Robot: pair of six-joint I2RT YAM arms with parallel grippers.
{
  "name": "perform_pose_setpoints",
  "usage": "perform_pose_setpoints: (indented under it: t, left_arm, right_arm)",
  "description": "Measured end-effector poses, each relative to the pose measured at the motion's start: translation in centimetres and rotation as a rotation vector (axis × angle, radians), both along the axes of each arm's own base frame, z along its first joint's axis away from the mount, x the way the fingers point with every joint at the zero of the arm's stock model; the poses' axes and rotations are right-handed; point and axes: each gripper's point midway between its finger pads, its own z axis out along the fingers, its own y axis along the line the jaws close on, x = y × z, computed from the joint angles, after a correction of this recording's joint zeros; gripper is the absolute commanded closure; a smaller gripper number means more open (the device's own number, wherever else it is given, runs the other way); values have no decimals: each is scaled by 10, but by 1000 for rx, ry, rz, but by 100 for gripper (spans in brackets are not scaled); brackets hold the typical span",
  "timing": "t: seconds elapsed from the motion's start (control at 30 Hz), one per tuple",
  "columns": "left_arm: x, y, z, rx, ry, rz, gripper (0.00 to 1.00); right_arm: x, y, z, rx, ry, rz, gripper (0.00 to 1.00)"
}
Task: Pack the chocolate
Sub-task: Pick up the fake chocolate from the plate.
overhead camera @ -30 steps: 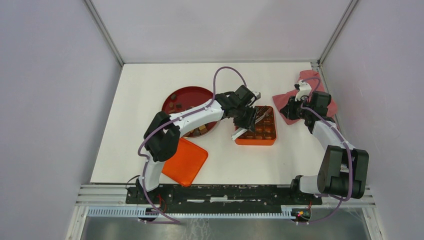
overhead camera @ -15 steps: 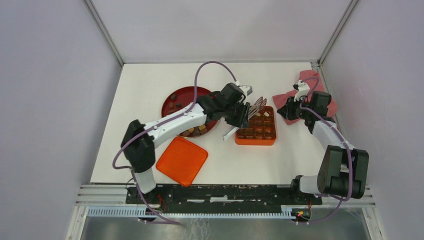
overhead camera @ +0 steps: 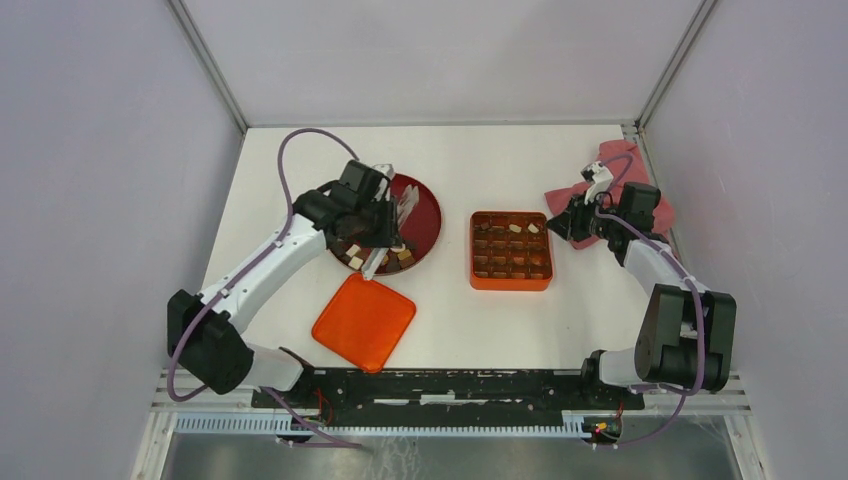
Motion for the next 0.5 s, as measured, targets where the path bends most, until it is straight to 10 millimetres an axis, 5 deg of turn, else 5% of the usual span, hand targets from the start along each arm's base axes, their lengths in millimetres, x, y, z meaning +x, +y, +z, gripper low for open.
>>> perform_pose_setpoints:
  t: [0.2,0.5]
  left_arm:
    - [-7,62,-24,140,124,60,61]
    - [-17,99,-57,334,253,-61,58]
  right_arm:
    - [0,1,-3,6,8,7,70]
    - [-1,2,-2,9,4,12,69]
